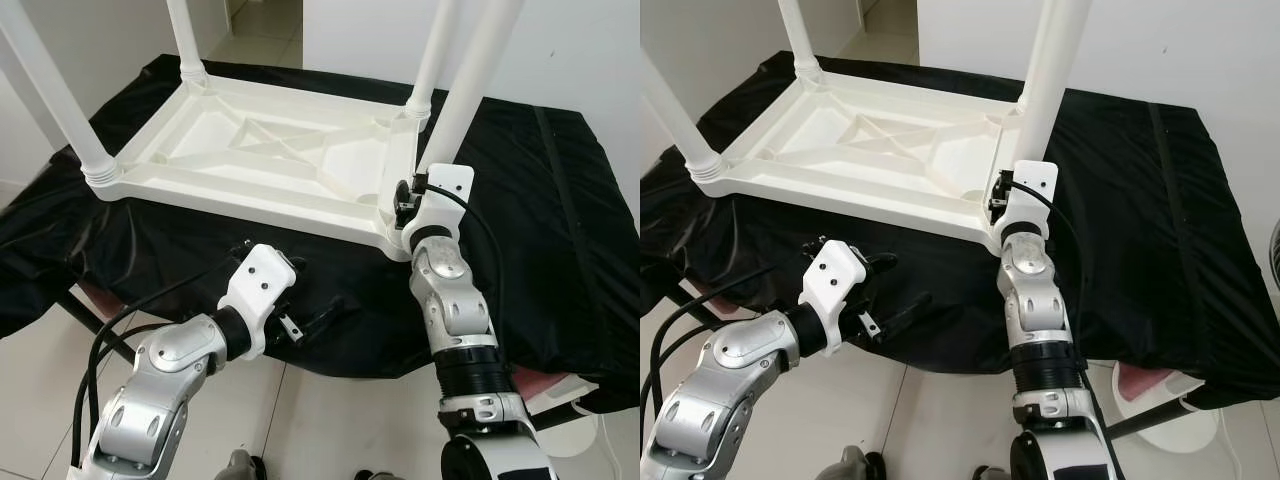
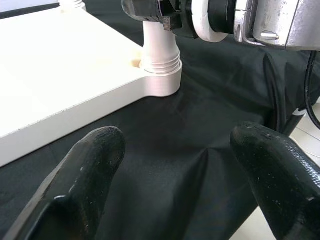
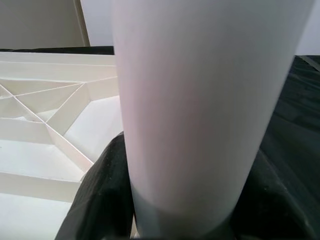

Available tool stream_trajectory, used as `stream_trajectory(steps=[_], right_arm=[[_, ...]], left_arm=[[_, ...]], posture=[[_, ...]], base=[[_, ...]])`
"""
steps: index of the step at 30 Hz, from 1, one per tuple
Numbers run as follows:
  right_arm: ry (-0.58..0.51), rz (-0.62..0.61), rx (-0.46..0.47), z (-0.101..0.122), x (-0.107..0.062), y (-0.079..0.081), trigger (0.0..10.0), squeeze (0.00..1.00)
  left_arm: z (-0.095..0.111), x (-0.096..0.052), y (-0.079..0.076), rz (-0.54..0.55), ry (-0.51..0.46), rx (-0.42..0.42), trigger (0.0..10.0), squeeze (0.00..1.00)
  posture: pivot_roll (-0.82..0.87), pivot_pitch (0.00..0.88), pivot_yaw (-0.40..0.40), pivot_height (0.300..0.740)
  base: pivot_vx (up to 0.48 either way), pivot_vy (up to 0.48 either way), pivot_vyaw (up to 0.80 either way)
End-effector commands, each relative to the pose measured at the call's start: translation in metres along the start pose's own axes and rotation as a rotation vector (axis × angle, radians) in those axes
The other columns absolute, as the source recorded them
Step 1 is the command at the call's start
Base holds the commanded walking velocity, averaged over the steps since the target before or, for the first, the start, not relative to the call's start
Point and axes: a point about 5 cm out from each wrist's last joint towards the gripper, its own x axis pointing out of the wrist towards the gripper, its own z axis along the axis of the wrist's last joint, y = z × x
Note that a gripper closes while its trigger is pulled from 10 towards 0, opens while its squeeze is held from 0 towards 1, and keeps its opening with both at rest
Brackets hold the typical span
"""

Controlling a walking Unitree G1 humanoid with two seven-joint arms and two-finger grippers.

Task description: Building children table

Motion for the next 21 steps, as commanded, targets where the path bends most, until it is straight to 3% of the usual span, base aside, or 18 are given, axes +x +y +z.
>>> stream_trajectory(steps=[1, 2, 3, 4, 6, 7, 8, 10, 11, 12, 13, 14, 15, 18, 20, 21], right_arm=[[0.122, -0.029, -0.035, -0.028, -0.004, -0.008, 3.5, 0.0], [0.107, 0.009, -0.04, -0.026, -0.004, -0.004, 10.0, 0.0], [0.107, 0.009, -0.04, -0.026, -0.004, -0.004, 10.0, 0.0], [0.084, 0.095, -0.047, -0.024, -0.005, 0.003, 10.0, 0.35], [0.084, 0.095, -0.047, -0.024, -0.005, 0.003, 10.0, 0.35], [0.065, 0.183, -0.059, -0.021, -0.005, 0.009, 10.0, 1.0], [0.029, 0.31, -0.072, -0.015, -0.006, 0.015, 10.0, 0.0], [0.029, 0.31, -0.072, -0.015, -0.006, 0.015, 10.0, 0.0], [0.019, 0.454, -0.079, -0.011, -0.007, 0.022, 10.0, 0.0], [0.019, 0.454, -0.079, -0.011, -0.007, 0.022, 10.0, 0.0], [-0.002, 0.547, -0.102, -0.006, -0.008, 0.025, 10.0, 0.0], [-0.002, 0.547, -0.102, -0.006, -0.008, 0.025, 10.0, 0.0], [-0.023, 0.658, -0.146, -0.001, -0.007, 0.027, 10.0, 0.0], [-0.025, 0.717, -0.178, 0.001, -0.007, 0.027, 10.0, 0.0], [-0.037, 0.891, -0.241, 0.004, -0.006, 0.028, 10.0, 0.0], [-0.037, 0.891, -0.241, 0.004, -0.006, 0.028, 10.0, 0.0]], left_arm=[[-0.001, -0.001, 0.002, 0.071, 0.007, 0.002, 10.0, 0.0], [-0.001, -0.001, 0.002, 0.072, 0.007, 0.002, 10.0, 0.0], [-0.001, -0.001, 0.002, 0.072, 0.007, 0.002, 10.0, 0.0], [-0.001, -0.001, 0.002, 0.073, 0.008, 0.001, 10.0, 0.0], [-0.001, -0.001, 0.002, 0.073, 0.008, 0.001, 10.0, 0.0], [-0.001, -0.001, 0.002, 0.074, 0.008, 0.001, 10.0, 0.0], [-0.001, -0.001, 0.002, 0.076, 0.007, 0.0, 10.0, 0.0], [-0.001, -0.001, 0.002, 0.076, 0.007, 0.0, 10.0, 0.0], [-0.001, -0.001, 0.003, 0.077, 0.007, 0.001, 10.0, 0.0], [-0.001, -0.001, 0.003, 0.077, 0.007, 0.001, 10.0, 0.0], [-0.001, -0.002, 0.003, 0.078, 0.007, 0.001, 10.0, 0.0], [-0.001, -0.002, 0.003, 0.078, 0.007, 0.001, 10.0, 0.0], [0.0, -0.002, 0.003, 0.079, 0.007, 0.001, 10.0, 0.0], [0.0, -0.002, 0.003, 0.079, 0.007, 0.002, 10.0, 0.0], [0.0, -0.001, 0.003, 0.078, 0.006, 0.002, 10.0, 0.0], [0.0, -0.001, 0.003, 0.078, 0.006, 0.002, 10.0, 0.0]], posture=[[-0.01, 0.163, 0.03, 0.74], [-0.01, 0.164, 0.028, 0.74], [-0.01, 0.164, 0.028, 0.74], [-0.01, 0.164, 0.028, 0.74], [-0.01, 0.164, 0.028, 0.74], [-0.01, 0.164, 0.028, 0.74], [-0.01, 0.163, 0.026, 0.74], [-0.01, 0.163, 0.026, 0.74], [-0.01, 0.164, 0.025, 0.74], [-0.01, 0.164, 0.025, 0.74], [-0.01, 0.165, 0.025, 0.74], [-0.01, 0.165, 0.025, 0.74], [-0.01, 0.165, 0.026, 0.74], [0.0, 0.166, 0.026, 0.74], [0.0, 0.165, 0.025, 0.74], [0.0, 0.165, 0.025, 0.74]], base=[[0.0, 0.0, 0.0], [0.0, 0.0, 0.0], [0.0, 0.0, 0.0], [0.0, 0.0, 0.0], [0.0, 0.0, 0.0], [0.0, 0.0, 0.0], [0.0, 0.0, 0.0], [0.0, 0.0, 0.0], [0.0, 0.0, 0.0], [0.0, 0.0, 0.0], [0.0, 0.0, 0.0], [0.0, 0.0, 0.0], [0.0, 0.0, 0.0], [0.0, 0.0, 0.0], [0.0, 0.0, 0.0], [0.0, 0.0, 0.0]])
